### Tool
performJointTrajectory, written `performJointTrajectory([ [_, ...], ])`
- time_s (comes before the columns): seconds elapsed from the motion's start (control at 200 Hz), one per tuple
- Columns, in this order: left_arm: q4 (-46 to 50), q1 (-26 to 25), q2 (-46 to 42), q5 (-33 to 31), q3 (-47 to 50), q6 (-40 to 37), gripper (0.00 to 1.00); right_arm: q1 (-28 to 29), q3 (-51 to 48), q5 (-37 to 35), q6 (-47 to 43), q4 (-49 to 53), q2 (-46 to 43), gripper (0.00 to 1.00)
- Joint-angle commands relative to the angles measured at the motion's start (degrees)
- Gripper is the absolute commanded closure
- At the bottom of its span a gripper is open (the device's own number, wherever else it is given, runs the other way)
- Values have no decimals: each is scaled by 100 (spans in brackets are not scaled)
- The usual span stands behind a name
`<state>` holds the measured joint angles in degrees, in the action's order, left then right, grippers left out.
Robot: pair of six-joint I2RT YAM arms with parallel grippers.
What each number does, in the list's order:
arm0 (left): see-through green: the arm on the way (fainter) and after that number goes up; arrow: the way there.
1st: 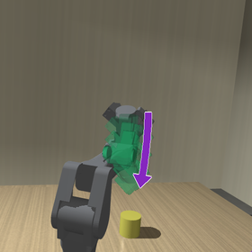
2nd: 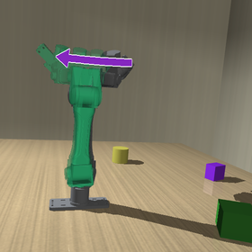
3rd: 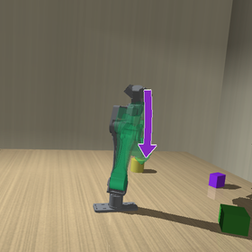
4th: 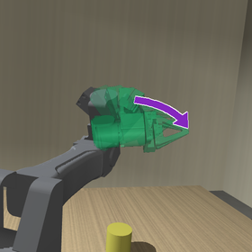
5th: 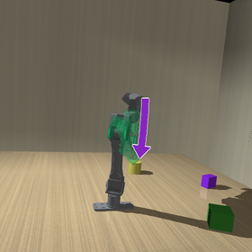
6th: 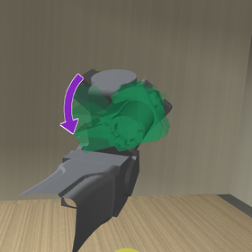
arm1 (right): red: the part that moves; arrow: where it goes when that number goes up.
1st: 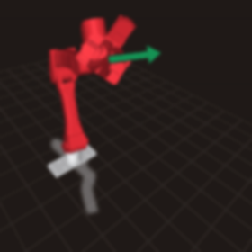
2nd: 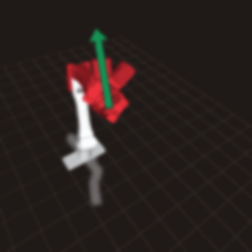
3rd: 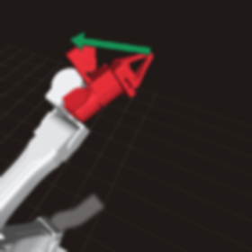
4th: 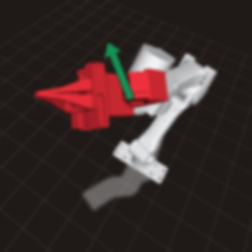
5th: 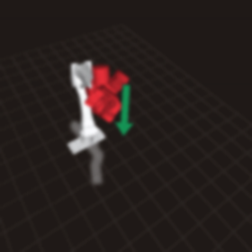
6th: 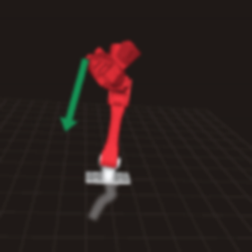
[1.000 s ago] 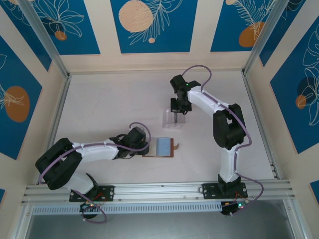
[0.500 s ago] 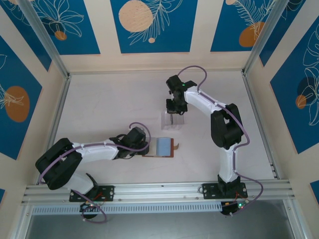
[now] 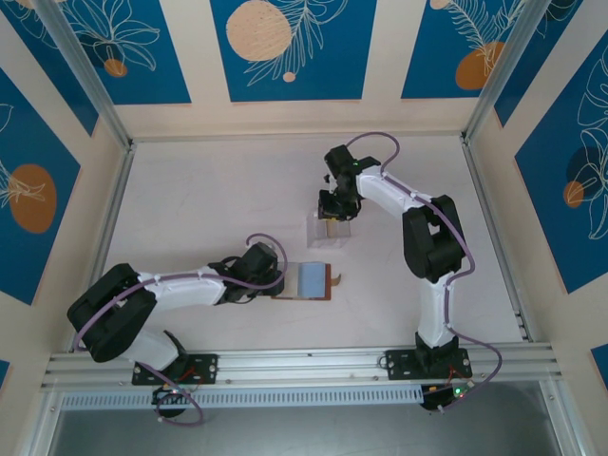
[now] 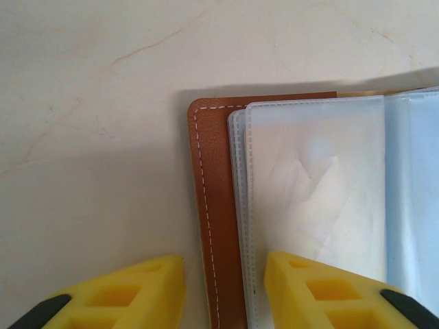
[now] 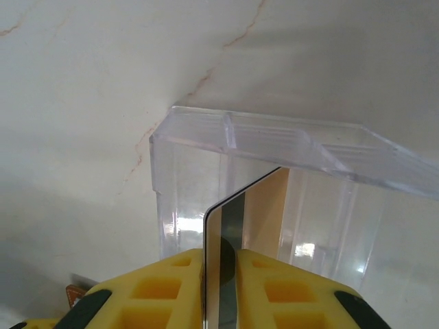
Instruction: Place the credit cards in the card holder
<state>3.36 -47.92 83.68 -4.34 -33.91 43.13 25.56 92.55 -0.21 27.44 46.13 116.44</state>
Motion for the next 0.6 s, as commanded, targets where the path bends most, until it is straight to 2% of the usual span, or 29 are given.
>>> performJointTrajectory([
  [0.0, 12, -51, 363, 117, 237, 19, 63, -56, -157, 444, 77, -59, -67, 79],
  [0.4, 12, -53, 412, 139, 192, 11, 63, -262, -474, 1050, 82, -339, -279, 75],
  [0.595, 21, -58, 430, 144, 167, 7, 63, -270, -493, 1096, -15, -358, -397, 71],
])
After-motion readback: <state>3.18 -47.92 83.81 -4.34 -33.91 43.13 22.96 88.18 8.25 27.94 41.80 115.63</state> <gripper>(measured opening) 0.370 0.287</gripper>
